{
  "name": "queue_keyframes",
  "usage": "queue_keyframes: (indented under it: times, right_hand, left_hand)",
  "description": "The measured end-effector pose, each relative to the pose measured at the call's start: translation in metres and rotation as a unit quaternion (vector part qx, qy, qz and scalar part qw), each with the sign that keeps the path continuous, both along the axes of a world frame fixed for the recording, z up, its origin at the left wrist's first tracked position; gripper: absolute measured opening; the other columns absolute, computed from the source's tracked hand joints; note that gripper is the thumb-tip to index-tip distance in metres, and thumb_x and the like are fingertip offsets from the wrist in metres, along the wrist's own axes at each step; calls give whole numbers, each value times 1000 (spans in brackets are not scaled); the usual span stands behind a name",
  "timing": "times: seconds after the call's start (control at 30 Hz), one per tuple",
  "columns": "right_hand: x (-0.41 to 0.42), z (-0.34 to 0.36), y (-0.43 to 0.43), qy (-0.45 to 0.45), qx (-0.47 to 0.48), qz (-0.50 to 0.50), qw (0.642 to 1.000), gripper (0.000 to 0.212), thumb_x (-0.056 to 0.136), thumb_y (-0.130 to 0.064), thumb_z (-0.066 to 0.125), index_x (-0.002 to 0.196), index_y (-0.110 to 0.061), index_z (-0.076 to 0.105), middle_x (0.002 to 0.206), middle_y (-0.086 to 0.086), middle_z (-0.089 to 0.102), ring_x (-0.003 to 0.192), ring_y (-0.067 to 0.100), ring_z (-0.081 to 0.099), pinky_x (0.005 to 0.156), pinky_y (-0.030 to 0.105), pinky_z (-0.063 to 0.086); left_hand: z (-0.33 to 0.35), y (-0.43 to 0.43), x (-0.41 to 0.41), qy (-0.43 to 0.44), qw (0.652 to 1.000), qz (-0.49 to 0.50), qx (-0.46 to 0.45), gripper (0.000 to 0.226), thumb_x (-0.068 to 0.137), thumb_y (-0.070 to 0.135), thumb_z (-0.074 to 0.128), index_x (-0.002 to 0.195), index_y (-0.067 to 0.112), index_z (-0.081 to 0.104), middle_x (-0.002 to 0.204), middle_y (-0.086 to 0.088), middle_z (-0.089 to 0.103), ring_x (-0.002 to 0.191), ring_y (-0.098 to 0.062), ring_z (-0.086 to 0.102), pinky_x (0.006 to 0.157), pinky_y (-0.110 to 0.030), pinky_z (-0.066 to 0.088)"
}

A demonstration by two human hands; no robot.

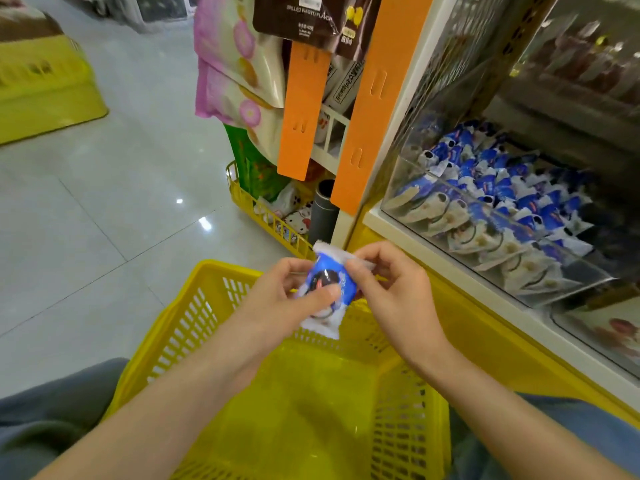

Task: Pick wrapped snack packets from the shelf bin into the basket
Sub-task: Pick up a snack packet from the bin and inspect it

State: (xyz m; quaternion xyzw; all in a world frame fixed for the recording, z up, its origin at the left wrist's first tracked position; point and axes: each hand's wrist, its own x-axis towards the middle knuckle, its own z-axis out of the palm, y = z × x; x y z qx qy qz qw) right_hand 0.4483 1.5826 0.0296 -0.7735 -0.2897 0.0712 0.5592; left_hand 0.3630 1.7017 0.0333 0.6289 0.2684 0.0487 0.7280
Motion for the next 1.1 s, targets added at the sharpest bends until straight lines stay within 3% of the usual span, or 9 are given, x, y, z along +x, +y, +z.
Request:
queue_keyframes:
  times: [0.1, 0.2, 0.37, 0.53, 0.6, 0.73, 0.8, 0.97, 1.1]
  right_hand:
    - [4, 8, -1, 181, 89, -22, 979, 11, 90, -6, 55, 81, -11, 55, 73, 5, 64, 62, 8, 64, 55, 22, 54]
    - [8, 9, -2, 249, 1, 23, 968, 13, 90, -2, 53, 100, -7, 48, 89, 25, 65, 63, 14, 65, 61, 28, 55]
    - [7, 3, -1, 155, -140, 126, 970, 62, 78, -8, 71, 127, -22, 36, 114, 0, 57, 100, 11, 58, 90, 27, 48]
    - [7, 1, -1, 126, -110, 137, 976, 33, 79, -19, 71, 96, -35, 49, 89, -11, 65, 78, -2, 59, 73, 20, 47]
    - [3, -3, -1, 113, -106, 147, 977, 28, 81, -20, 69, 94, -34, 48, 91, -14, 64, 84, 0, 60, 77, 22, 49]
    - [-6, -6, 0, 119, -63, 160, 978, 12, 91, -31, 53, 99, -23, 53, 89, -9, 64, 88, 7, 62, 78, 33, 52]
    - [-4, -5, 0, 110, -50, 127, 984, 8, 92, -24, 53, 86, -21, 57, 78, -5, 63, 76, 7, 60, 69, 35, 50]
    - [-1, -3, -1, -48, -67, 86, 993, 12, 88, -19, 61, 76, -21, 60, 74, -7, 61, 72, 5, 58, 65, 27, 49]
    - [-1, -3, -3, -139, -77, 68, 985, 6, 88, -19, 61, 82, -18, 63, 79, -9, 59, 76, 3, 56, 64, 17, 45]
  left_hand:
    - [2, -1, 0, -30, 998, 59, -12, 34, 74, 3, 71, 104, 12, 58, 97, -5, 70, 74, -7, 65, 58, -14, 51]
    - [2, 6, 1, -69, 992, 106, 14, 26, 77, 6, 69, 101, 9, 61, 91, -5, 71, 70, -3, 65, 58, -13, 51]
    - [-2, 15, 3, -99, 974, 50, 196, 28, 79, 2, 68, 78, 30, 65, 69, 14, 69, 58, 6, 56, 59, -12, 46]
    - [-7, 17, 5, -88, 970, 25, 227, 26, 89, 11, 55, 78, 31, 67, 68, 12, 69, 63, -2, 58, 64, -26, 50]
    - [-7, 17, 5, -78, 968, 30, 236, 25, 91, 13, 52, 75, 27, 65, 66, 4, 67, 63, -9, 57, 66, -36, 51]
    - [-6, 14, 1, -77, 934, -14, 348, 29, 89, 18, 56, 64, 32, 56, 56, 17, 58, 52, 1, 48, 50, -11, 37]
    - [-7, 8, -2, -72, 920, -42, 383, 26, 89, 23, 56, 65, 33, 54, 58, 21, 58, 54, 1, 49, 49, -13, 35]
    - [-14, 7, 1, -66, 951, -32, 299, 22, 89, 21, 54, 67, 17, 54, 52, 12, 52, 49, -2, 40, 50, -15, 33]
    - [-13, 8, 6, -78, 977, -38, 197, 23, 91, 12, 53, 70, 20, 54, 61, 7, 53, 62, -13, 46, 61, -35, 40]
